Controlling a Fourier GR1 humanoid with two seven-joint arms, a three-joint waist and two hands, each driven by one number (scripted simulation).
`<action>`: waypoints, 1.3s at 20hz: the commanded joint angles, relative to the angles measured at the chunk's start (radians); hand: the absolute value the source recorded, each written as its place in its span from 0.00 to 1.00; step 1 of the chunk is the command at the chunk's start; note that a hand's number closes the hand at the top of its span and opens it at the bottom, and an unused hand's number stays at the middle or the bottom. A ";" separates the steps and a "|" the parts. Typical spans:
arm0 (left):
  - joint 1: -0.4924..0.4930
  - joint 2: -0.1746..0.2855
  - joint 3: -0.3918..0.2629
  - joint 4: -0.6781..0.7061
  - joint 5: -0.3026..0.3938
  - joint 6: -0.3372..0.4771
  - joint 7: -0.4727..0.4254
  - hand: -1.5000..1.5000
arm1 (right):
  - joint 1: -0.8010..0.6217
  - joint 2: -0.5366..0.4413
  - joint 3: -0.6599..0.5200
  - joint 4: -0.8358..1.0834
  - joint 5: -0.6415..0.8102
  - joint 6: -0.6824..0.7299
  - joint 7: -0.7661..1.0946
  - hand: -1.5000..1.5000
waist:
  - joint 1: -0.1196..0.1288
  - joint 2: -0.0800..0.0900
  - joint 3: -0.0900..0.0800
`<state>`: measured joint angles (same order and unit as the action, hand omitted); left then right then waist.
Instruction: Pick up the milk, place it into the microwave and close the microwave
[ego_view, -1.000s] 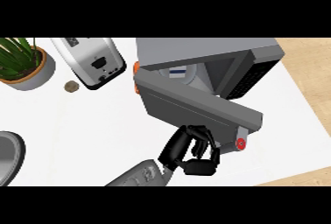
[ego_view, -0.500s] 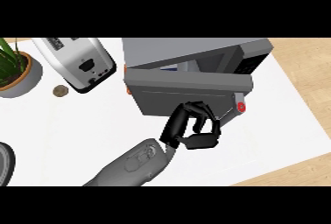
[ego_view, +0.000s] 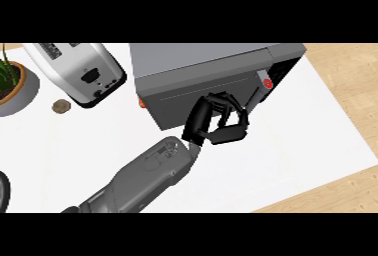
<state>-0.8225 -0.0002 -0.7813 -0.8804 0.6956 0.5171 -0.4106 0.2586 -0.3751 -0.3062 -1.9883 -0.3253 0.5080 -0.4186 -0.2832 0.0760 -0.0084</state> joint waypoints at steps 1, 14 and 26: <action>-0.069 0.000 0.051 0.039 0.052 -0.010 -0.052 1.00 | -0.021 -0.019 -0.013 0.010 -0.025 -0.001 0.025 0.00 | -0.013 0.009 0.001; -0.099 0.000 0.041 0.093 0.144 -0.018 -0.139 1.00 | -0.095 -0.089 -0.061 0.033 -0.101 0.000 0.080 0.00 | -0.028 0.013 0.004; -0.103 0.000 0.014 0.119 0.208 -0.022 -0.204 1.00 | -0.168 -0.176 -0.133 0.093 -0.136 0.002 0.108 0.00 | -0.040 0.019 0.006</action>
<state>-0.8436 -0.0001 -0.8061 -0.8326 0.8771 0.5100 -0.6228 0.1066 -0.5257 -0.4201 -1.9132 -0.4517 0.5040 -0.3173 -0.3078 0.0832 -0.0013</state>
